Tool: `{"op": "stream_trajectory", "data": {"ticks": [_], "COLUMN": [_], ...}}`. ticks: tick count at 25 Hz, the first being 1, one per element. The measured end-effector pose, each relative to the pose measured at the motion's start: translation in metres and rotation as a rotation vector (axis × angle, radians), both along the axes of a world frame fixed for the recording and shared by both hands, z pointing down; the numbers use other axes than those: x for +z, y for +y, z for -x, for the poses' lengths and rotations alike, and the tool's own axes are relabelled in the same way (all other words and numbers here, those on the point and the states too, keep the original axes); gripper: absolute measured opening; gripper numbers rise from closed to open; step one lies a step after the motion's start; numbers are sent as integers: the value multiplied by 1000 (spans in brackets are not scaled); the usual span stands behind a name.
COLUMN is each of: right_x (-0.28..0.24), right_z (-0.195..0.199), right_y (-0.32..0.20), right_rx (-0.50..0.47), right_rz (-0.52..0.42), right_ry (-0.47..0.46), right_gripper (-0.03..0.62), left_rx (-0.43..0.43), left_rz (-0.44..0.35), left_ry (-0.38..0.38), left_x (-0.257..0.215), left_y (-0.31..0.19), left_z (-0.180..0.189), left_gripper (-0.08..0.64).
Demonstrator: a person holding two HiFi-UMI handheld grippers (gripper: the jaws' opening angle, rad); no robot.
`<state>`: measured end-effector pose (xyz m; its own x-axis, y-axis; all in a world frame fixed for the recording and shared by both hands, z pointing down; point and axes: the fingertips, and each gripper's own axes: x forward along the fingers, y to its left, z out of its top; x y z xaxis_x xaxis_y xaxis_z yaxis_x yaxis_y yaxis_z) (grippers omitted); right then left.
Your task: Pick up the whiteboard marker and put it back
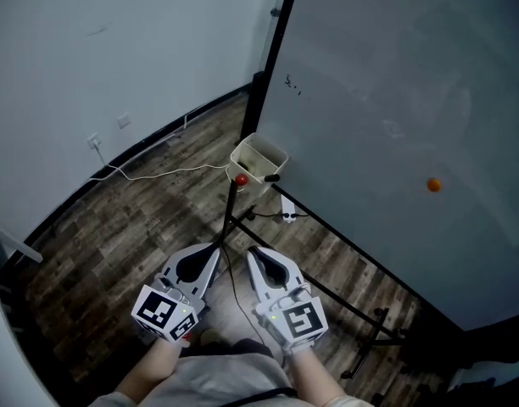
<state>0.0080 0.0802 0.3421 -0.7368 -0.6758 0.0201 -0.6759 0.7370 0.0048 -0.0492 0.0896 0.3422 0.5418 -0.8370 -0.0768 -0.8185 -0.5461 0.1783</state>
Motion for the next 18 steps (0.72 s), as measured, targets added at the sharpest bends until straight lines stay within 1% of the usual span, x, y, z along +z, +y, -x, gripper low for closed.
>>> {"op": "stream_trajectory", "data": {"ticks": [3,8,13,15,16,17,18], "right_x": [6,17,26,23,21,21,21], "right_z": [5,8,6,6,5,4,2], "right_y": [-13,-33,-63,-77,-84,-91,-98], "right_rx": [9,25,67,76,77,75,73], "right_rz": [24,66,95,86,86,92,101], "right_ry": [2,25,53,42,34,31,32], "right_gripper": [21,21,21,23,32,86,121], "left_rx": [3,-7,-11,-17,-21,-22,-21], "left_rz": [7,45,39,40,43,43,40], "left_ry": [6,14,19,20,21,22,23], "left_x": [8,25,27,27,25,24,22], "left_y": [-11,-30,-51,-63,-70,-76,-83], "left_z": [6,14,25,27,27,27,26], "left_gripper": [15,15,15,15,15,15,15]}}
